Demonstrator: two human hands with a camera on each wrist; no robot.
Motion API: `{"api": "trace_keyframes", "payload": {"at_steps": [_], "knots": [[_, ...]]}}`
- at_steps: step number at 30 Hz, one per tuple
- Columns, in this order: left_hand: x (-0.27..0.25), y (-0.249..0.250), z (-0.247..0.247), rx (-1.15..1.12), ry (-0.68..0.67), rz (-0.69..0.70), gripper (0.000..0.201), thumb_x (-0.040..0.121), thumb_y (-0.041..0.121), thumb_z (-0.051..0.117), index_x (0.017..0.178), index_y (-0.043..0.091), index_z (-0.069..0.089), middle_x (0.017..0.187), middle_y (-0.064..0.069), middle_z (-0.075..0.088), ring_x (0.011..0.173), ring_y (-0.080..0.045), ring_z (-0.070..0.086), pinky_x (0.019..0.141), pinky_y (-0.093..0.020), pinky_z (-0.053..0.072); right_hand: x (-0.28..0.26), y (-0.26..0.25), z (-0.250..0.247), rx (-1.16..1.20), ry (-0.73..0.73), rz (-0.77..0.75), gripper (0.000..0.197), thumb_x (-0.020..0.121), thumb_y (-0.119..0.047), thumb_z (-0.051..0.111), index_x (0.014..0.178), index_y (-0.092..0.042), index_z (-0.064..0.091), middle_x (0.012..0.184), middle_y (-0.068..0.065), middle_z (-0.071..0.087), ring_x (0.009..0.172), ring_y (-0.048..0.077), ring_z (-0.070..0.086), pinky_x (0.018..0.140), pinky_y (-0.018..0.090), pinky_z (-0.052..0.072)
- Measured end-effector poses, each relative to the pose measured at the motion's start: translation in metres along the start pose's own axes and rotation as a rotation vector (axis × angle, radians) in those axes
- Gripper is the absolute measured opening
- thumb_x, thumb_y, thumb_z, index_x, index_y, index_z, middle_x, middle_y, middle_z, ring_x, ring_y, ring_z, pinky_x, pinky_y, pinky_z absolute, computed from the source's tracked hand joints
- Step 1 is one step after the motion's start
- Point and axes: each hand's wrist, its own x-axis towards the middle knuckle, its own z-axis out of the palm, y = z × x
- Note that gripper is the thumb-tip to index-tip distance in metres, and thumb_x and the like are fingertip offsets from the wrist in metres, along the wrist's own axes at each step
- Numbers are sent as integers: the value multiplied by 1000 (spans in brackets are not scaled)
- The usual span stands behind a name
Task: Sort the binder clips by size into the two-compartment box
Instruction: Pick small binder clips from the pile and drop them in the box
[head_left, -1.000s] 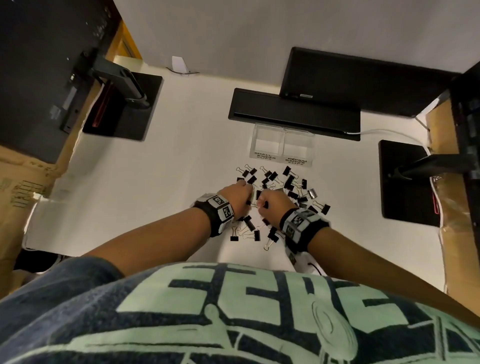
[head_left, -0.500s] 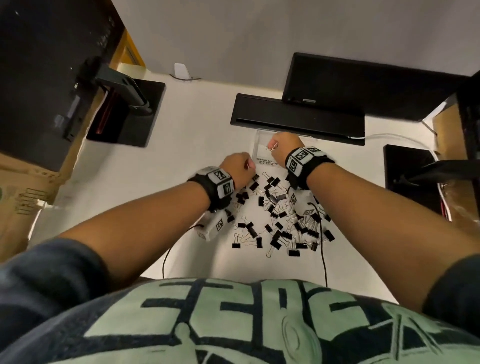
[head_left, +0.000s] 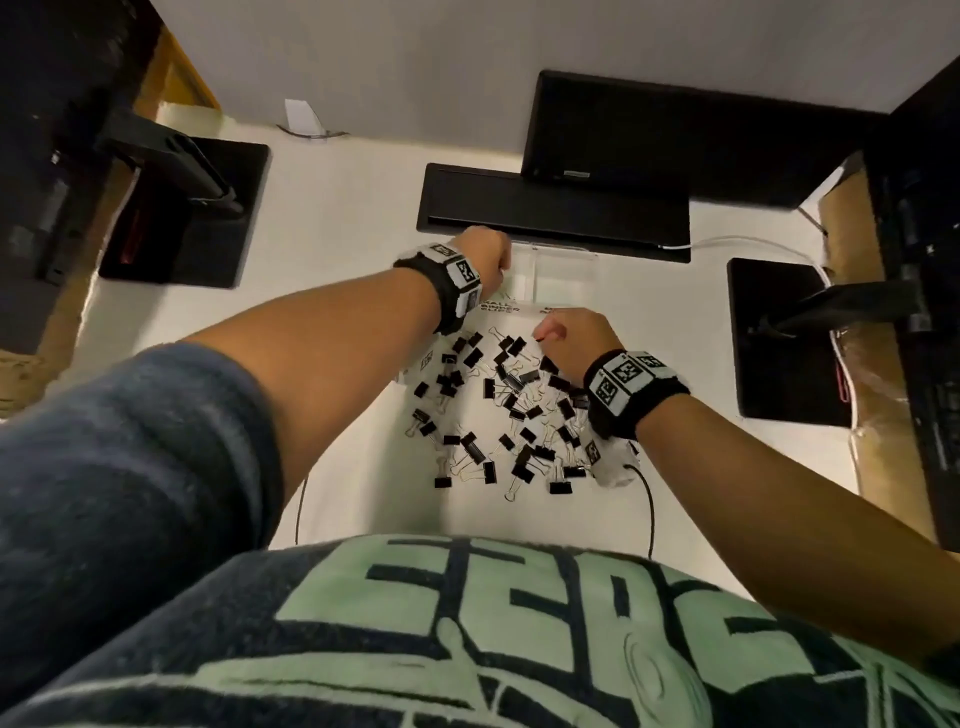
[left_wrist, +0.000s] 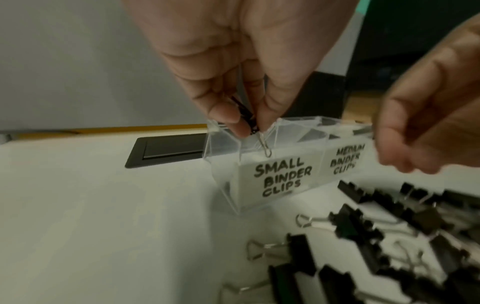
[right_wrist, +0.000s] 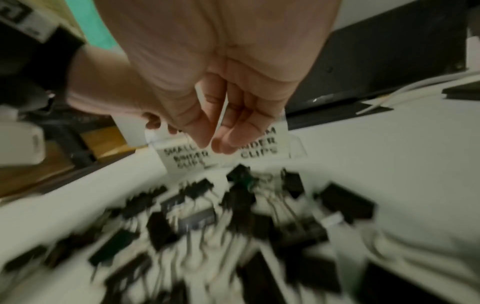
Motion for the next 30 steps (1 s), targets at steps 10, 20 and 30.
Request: {"api": "trace_keyframes", "payload": {"at_steps": [10,20,30], "knots": [[-4,-18,14,-20,85,128,26,88,8,53,110,16,64,117,-6,62,113,-23,55,91,-30,46,-4,-9,50,-271,-86,-135,24,91,-20,55,97,-1,68,107,13,60,98,28,60,83,35,50],[-55,-58,59,-210,99,-189,13,87,11,54,95,12,64,96,-4,54,84,-18,53,74,-26,43,-5,-16,60,-372,-81,-71,29,88,-24,56,108,-3,61,115,12,56,107,27,55,83,34,48],[-52,-53,72,-74,-2,-141,28,86,16,62,112,6,60,120,-13,49,102,-30,58,86,-35,48,-18,-2,36,272,54,98,19,79,-24,64,70,-7,61,71,0,56,65,16,53,63,28,49]]}}
